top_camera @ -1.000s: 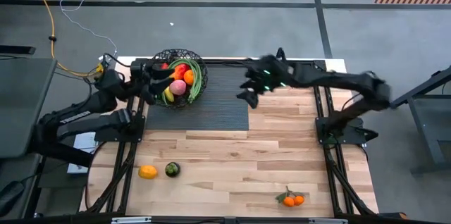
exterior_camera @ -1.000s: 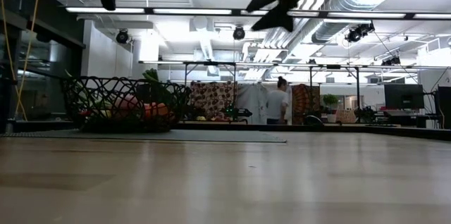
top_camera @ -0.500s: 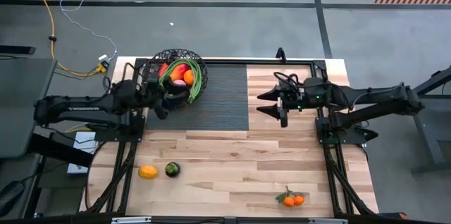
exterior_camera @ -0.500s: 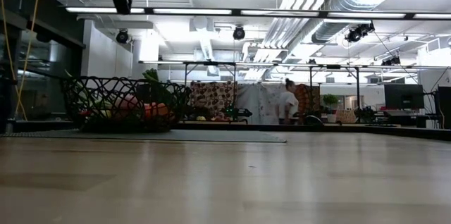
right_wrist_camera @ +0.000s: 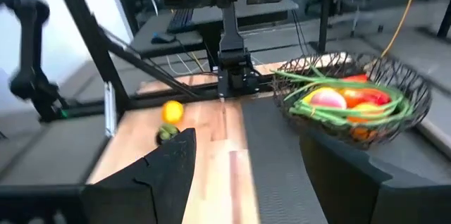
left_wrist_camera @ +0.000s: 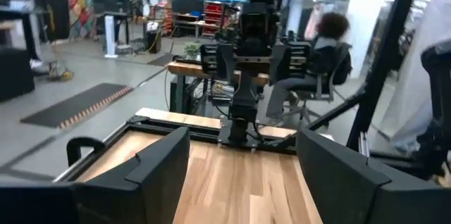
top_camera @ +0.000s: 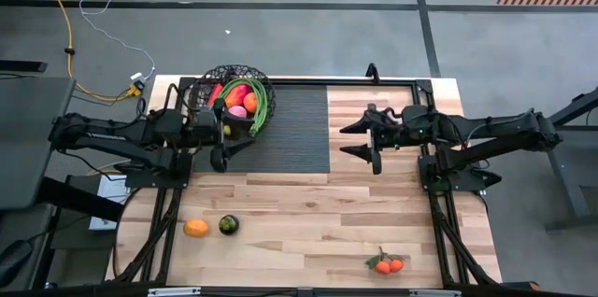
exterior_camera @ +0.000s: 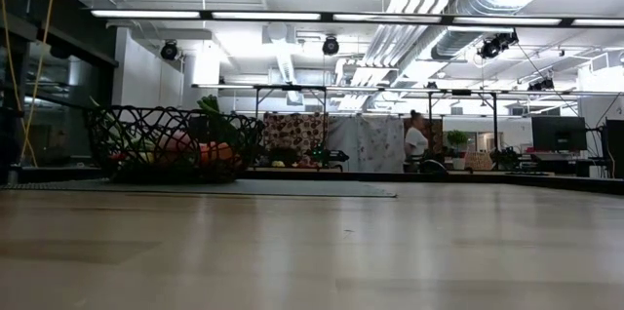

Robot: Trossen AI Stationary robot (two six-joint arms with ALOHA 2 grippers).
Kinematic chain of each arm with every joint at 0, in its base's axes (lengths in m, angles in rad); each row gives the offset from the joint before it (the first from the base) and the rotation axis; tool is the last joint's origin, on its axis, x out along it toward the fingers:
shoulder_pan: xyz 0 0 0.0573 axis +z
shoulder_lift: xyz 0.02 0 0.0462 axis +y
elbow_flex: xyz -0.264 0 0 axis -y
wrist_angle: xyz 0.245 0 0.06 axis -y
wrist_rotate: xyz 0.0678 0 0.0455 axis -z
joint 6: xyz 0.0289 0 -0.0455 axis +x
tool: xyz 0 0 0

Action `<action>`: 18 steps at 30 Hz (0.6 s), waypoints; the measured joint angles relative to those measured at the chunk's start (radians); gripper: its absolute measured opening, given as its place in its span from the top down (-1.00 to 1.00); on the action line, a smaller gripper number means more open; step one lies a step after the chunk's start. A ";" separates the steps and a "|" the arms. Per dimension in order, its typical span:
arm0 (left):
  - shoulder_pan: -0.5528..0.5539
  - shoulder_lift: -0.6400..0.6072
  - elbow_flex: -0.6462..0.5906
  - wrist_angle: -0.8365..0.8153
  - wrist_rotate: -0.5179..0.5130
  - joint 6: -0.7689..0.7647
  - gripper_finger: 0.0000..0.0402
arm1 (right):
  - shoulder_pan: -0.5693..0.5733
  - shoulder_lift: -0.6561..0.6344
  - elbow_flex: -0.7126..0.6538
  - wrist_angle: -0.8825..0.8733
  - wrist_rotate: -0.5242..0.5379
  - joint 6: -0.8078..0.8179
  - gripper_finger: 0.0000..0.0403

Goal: Build produce basket
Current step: Put the tangerine into the black basket

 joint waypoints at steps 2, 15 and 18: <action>-0.010 0.000 0.000 0.000 0.009 0.047 -0.25 | 0.000 0.000 0.000 0.003 0.000 -0.055 -0.21; -0.021 0.000 0.000 0.000 0.010 0.102 -0.25 | 0.000 0.000 0.001 -0.071 0.036 0.268 -0.21; -0.021 0.000 0.000 0.001 0.009 0.102 -0.25 | 0.015 0.000 0.002 -0.230 -0.062 0.543 -0.21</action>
